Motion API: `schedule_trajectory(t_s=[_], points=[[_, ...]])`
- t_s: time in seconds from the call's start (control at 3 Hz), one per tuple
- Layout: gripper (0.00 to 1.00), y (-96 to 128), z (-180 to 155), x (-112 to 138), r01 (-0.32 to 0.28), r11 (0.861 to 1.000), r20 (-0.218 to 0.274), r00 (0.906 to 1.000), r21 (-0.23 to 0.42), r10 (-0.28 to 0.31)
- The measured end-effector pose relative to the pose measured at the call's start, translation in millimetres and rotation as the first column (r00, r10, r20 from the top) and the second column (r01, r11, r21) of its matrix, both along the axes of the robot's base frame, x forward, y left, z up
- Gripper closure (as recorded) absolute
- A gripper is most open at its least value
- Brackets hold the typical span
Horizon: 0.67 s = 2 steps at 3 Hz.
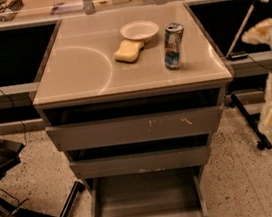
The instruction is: Close bottom drawer
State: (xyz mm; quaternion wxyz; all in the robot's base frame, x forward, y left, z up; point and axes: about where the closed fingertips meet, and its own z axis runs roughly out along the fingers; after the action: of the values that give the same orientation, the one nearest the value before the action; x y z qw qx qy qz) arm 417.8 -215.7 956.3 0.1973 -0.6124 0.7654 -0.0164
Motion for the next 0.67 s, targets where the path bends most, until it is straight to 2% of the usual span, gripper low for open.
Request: schedule_trajectory(t_s=[0.33,0.67], points=[[0.0,-7,-67,-23,-0.015,0.994,0.003,0.9999,0.108,0.015],[0.0,-14,-175,-40,0.051,0.968,-0.069,0.997,0.246,-0.035]])
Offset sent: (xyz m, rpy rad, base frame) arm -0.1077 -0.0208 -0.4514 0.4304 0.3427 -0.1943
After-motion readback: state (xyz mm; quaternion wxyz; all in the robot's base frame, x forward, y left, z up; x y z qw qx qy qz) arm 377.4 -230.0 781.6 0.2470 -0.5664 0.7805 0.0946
